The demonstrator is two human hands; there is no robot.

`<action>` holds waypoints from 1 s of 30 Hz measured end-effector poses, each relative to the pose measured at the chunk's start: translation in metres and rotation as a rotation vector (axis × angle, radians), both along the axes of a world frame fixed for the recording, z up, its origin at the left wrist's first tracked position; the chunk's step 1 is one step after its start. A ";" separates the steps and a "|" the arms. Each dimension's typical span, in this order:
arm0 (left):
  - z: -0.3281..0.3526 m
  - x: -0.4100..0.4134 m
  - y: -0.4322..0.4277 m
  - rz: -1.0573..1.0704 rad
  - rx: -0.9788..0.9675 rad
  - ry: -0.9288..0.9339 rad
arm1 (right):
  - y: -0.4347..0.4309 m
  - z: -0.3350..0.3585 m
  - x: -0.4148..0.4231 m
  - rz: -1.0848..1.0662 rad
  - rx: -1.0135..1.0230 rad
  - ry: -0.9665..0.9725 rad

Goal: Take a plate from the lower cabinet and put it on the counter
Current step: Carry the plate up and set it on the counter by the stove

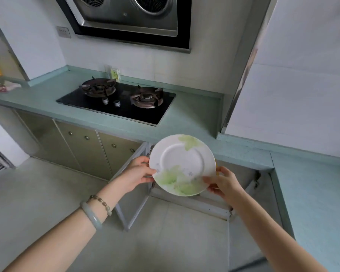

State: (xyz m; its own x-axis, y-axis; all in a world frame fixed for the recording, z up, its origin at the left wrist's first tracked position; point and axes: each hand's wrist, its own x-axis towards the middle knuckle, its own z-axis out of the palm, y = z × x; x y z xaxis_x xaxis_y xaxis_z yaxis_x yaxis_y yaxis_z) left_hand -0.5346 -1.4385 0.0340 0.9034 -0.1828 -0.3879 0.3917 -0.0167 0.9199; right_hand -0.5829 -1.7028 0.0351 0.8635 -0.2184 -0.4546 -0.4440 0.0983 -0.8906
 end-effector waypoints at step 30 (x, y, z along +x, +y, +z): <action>0.048 -0.118 0.079 0.280 -0.213 -0.136 | 0.083 0.065 -0.078 0.024 0.145 -0.147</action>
State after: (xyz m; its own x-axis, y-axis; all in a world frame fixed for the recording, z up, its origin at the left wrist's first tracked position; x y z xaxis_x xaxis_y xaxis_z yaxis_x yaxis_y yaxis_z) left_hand -0.6527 -1.3590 0.0823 0.9704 0.0148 -0.2412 0.2282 0.2713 0.9350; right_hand -0.6607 -1.6199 0.1001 0.9270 -0.1386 -0.3486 -0.3142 0.2207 -0.9233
